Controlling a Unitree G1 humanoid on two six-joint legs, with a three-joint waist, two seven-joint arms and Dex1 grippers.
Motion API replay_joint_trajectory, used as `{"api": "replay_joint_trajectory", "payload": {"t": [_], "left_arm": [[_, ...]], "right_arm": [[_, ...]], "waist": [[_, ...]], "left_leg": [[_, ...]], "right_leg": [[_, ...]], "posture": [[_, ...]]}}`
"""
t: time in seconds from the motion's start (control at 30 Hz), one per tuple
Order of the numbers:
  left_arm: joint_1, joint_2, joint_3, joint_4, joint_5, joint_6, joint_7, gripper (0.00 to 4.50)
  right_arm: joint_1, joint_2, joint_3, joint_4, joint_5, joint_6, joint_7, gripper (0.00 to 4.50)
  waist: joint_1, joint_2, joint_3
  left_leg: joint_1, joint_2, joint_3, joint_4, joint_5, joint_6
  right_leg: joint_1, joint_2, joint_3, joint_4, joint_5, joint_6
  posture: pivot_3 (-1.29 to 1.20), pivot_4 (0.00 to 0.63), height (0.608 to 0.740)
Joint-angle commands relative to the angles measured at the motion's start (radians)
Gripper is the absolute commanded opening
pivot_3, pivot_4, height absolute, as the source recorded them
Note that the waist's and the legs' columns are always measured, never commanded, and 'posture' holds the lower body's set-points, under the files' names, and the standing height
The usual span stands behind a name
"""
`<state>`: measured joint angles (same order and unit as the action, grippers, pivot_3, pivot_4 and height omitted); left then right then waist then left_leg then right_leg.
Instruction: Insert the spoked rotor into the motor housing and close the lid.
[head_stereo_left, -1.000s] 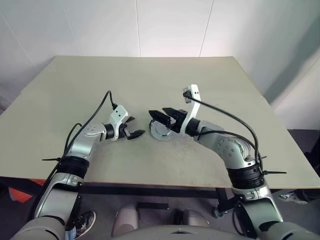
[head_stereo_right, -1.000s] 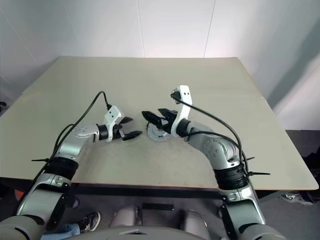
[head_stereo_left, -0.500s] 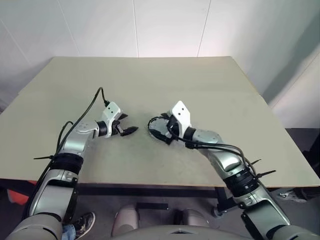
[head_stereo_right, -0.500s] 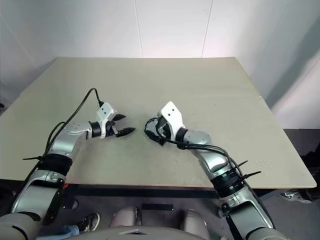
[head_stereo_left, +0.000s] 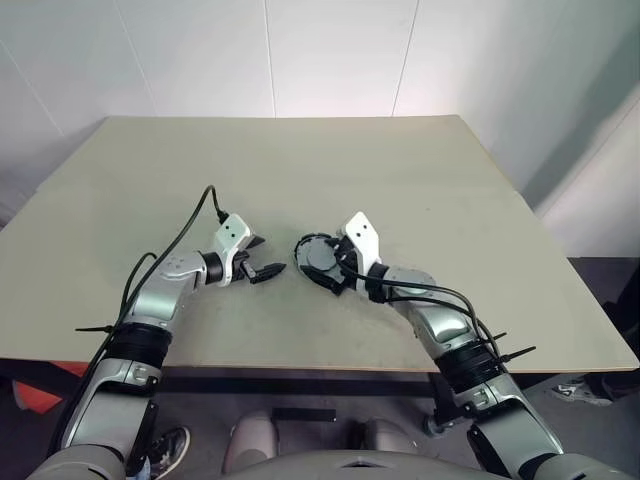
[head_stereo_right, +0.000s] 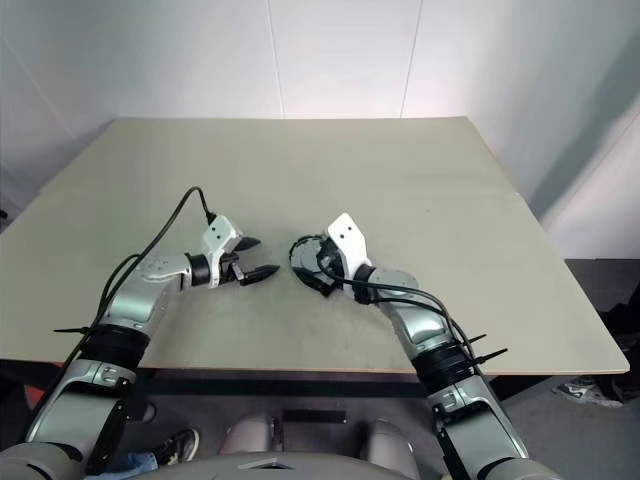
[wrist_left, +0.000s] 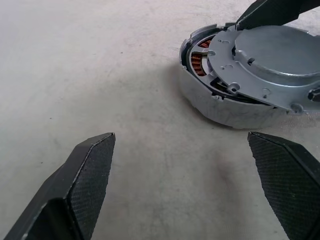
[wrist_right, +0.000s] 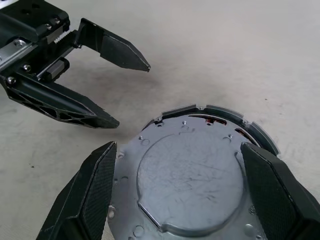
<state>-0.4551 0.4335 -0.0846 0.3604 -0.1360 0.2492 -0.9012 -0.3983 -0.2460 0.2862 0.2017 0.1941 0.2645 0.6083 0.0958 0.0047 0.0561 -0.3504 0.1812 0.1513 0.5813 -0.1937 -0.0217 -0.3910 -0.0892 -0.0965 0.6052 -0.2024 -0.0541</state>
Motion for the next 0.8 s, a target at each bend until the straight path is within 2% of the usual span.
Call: {"api": "replay_joint_trajectory", "payload": {"t": [0.03,0.13,0.2,0.23,0.47,0.57,0.8], "left_arm": [[-0.029,0.015,0.020,-0.013,-0.009,-0.006,0.006,4.50],[-0.037,0.033,0.034,0.007,-0.007,-0.014,0.010,4.50],[-0.037,0.055,0.046,0.022,-0.004,-0.023,0.012,4.50],[-0.036,0.070,0.055,0.031,-0.004,-0.027,0.014,4.50],[-0.031,0.117,0.083,0.063,-0.012,-0.040,0.012,4.50],[-0.021,0.112,0.080,0.056,-0.012,-0.042,0.017,4.50],[-0.007,0.083,0.069,0.029,-0.012,-0.034,0.030,4.50]], "right_arm": [[-0.005,0.002,-0.006,0.049,-0.039,-0.026,0.002,4.46],[-0.012,0.008,-0.003,0.081,-0.067,-0.046,-0.003,3.84],[-0.019,0.009,-0.002,0.080,-0.078,-0.057,-0.001,3.15],[-0.025,0.004,0.002,0.074,-0.089,-0.066,0.001,2.94],[-0.071,0.004,-0.031,-0.009,-0.044,0.015,0.037,2.94],[-0.119,0.046,-0.087,-0.004,0.021,0.114,0.024,2.94],[-0.133,0.088,-0.112,0.025,0.026,0.180,0.022,2.94]], "waist": [[0.000,0.000,0.000],[-0.001,0.000,0.000],[-0.001,0.000,0.000],[-0.001,0.000,0.000],[0.000,0.000,0.000],[-0.002,0.001,0.000],[-0.001,0.001,0.001]], "left_leg": [[0.001,0.000,0.000,0.000,0.000,0.000],[0.002,0.000,0.000,0.000,0.000,0.000],[0.003,0.000,0.000,0.000,0.000,0.000],[0.003,0.000,0.000,0.000,0.000,0.000],[0.003,-0.001,0.000,0.000,0.000,0.000],[0.002,-0.001,0.000,0.000,0.000,0.000],[-0.001,0.000,0.000,-0.002,0.000,0.000]], "right_leg": [[0.001,0.000,0.000,0.000,0.000,0.000],[0.002,0.000,0.000,0.000,0.000,0.000],[0.003,0.000,0.000,0.000,0.000,0.000],[0.003,0.000,0.000,0.000,0.000,0.001],[0.003,0.000,0.002,0.000,0.000,0.001],[0.001,0.000,0.002,0.000,0.000,0.000],[-0.002,0.002,0.003,0.000,0.002,-0.008]], "posture": [[0.00,0.000,0.740],[0.00,0.000,0.740],[0.00,0.000,0.740],[0.00,0.000,0.740],[0.00,0.000,0.740],[0.00,0.000,0.740],[0.00,0.000,0.740]]}}
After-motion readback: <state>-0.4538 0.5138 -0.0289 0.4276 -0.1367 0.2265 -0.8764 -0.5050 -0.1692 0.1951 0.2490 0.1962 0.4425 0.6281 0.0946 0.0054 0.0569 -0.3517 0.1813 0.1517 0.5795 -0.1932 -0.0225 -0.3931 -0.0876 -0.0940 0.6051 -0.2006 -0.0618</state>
